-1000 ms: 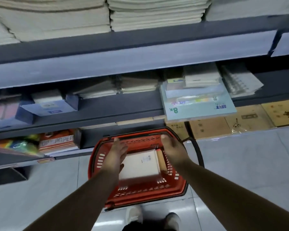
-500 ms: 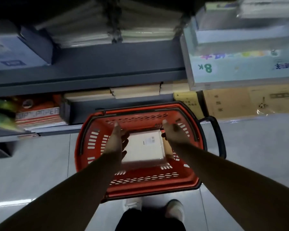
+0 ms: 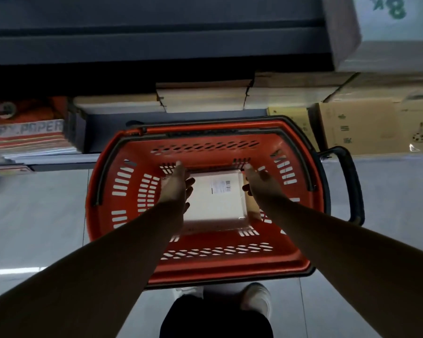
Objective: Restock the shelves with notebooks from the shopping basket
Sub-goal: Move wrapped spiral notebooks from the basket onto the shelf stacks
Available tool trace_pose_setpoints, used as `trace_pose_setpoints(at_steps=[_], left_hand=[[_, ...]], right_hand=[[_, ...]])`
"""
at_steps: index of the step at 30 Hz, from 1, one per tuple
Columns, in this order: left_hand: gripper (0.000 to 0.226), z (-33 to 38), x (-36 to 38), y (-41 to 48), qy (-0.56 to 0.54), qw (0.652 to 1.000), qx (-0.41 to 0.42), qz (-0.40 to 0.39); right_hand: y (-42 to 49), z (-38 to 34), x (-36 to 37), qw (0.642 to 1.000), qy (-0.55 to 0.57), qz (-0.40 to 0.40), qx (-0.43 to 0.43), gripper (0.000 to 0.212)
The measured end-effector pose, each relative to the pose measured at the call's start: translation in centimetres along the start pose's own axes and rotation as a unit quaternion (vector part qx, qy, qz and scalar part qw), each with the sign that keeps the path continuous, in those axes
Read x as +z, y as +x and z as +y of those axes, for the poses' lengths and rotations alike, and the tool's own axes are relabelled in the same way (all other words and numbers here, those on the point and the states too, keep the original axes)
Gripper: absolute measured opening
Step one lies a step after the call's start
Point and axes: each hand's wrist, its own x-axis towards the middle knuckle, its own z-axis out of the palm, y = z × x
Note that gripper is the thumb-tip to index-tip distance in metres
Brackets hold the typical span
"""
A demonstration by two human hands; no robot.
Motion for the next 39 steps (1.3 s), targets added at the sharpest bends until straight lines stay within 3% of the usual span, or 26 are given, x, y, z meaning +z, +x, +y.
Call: trace_pose_setpoints(at_steps=[5,11,18,23,27,33,39], left_hand=[[0.065,-1.3,-0.1,2.7,0.011,1.0,-0.002,-0.018],[0.067,-2.9,-0.1,6.5,0.069,0.997,-0.002,-0.022],[0.07,-6.1,0.7,10.5,0.11,0.993,0.002,-0.048],[0.066,-7.9,1.2,11.8,0.252,0.964,0.025,-0.081],[0.06,-8.7,1.4,12.1,0.315,0.939,0.073,-0.121],[0.053,-9.2,1.8,12.7,0.355,0.917,0.08,-0.162],[0.056,-9.8,1.3,13.4,0.369,0.913,0.075,-0.155]], right_hand=[[1.7,2.7,1.3,1.0,0.002,0.022,0.008,0.044],[4.2,5.4,3.0,0.998,-0.035,-0.02,0.05,0.065],[7.1,8.6,4.0,0.995,-0.07,-0.041,0.063,0.066],[8.8,10.3,4.6,0.985,-0.064,-0.101,0.129,0.071],[9.9,11.0,6.0,0.981,-0.082,-0.087,0.152,0.071],[10.6,11.4,6.7,0.977,-0.014,-0.096,0.191,0.066],[11.5,11.3,7.4,0.975,0.057,-0.048,0.209,0.056]])
